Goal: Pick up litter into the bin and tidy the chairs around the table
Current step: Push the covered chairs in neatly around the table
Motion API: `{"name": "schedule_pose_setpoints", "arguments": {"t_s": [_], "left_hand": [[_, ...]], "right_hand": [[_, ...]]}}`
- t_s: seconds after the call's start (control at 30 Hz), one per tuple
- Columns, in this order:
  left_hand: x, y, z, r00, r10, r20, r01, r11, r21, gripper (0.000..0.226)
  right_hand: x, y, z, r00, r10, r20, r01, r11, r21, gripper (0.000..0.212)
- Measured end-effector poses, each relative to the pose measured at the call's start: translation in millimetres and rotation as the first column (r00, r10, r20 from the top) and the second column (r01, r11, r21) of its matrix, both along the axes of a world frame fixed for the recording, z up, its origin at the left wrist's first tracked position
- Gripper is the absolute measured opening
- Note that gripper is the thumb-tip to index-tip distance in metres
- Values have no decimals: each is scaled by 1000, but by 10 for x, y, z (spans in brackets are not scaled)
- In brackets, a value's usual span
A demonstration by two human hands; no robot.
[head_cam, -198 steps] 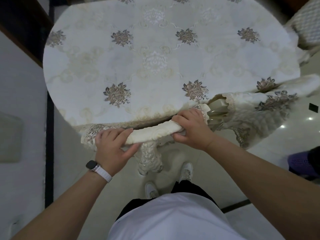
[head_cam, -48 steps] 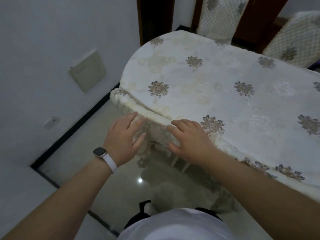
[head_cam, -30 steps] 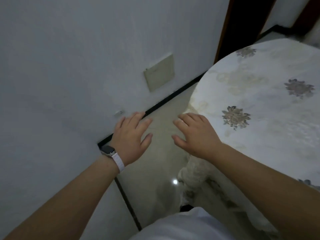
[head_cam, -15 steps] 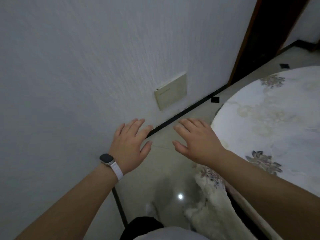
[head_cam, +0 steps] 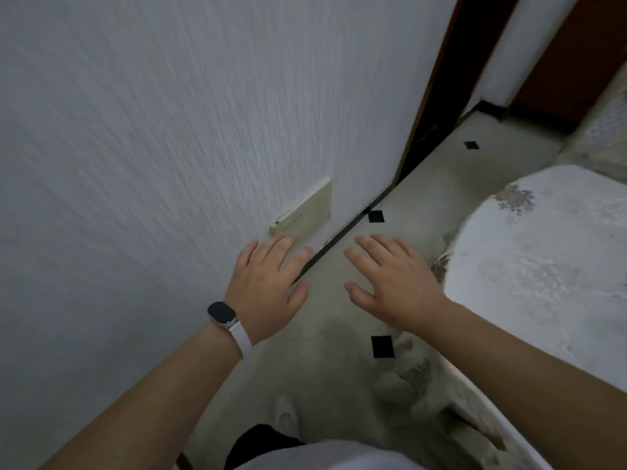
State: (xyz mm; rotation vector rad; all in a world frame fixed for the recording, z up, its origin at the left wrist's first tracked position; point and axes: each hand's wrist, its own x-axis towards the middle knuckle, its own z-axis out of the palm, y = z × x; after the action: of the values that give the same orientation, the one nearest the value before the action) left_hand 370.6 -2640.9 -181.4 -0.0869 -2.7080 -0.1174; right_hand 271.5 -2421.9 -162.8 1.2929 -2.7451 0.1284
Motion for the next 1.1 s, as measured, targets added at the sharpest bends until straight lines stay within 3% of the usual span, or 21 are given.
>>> {"name": "schedule_pose_setpoints", "arguments": {"t_s": [0.23,0.57,0.8,1.1], "left_hand": [[-931,-644,39,983,-167,-75,170,984,45,40],[-2493,-744,59,955,-295,-21,295,955,15,46],[-3897,-512,89,941,-334,58,334,943,11,45],[-5550,255,392,879,-477,1,477,879,-31,45]], "right_hand": [[-473,-389,174,983,-176,-45,177,984,7,55],[-1682,-406,6,955,-290,-62,291,957,11,56],[-3002,-216,-139,939,-341,-38,338,939,-69,53],[-4344,574,176,878,-476,-61,466,876,-126,52]]}}
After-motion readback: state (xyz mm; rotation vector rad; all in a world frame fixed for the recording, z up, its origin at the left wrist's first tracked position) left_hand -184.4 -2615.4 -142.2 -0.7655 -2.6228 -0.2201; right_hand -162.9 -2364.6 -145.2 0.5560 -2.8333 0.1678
